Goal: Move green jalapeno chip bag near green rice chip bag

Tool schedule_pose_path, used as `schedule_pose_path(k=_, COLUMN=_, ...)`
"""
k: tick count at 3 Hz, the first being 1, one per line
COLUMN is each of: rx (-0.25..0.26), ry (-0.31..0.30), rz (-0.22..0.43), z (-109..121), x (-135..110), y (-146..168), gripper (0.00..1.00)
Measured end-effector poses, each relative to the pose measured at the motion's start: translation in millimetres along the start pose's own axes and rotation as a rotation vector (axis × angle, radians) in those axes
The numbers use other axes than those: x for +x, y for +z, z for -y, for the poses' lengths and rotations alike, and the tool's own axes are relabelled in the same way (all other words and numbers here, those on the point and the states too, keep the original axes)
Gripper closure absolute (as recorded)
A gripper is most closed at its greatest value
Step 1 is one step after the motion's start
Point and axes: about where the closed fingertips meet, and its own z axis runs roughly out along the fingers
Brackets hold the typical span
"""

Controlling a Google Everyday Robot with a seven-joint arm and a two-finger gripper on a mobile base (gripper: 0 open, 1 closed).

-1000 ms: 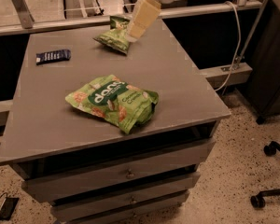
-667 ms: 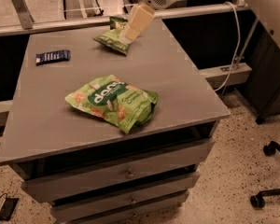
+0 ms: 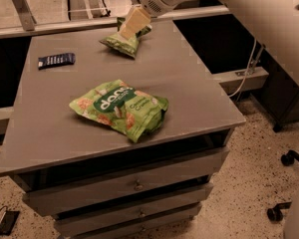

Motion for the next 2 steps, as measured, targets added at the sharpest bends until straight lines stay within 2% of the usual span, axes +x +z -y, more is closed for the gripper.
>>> schedule_pose_path(k=1, rx=0.091, ry=0.052, rz=-0.059, z=5, x=16, y=22, gripper=0.0)
schedule_pose_path(k=2, rx=0.124, ry=0.224, rz=-0.055, z=1, x=44, y=50, gripper=0.0)
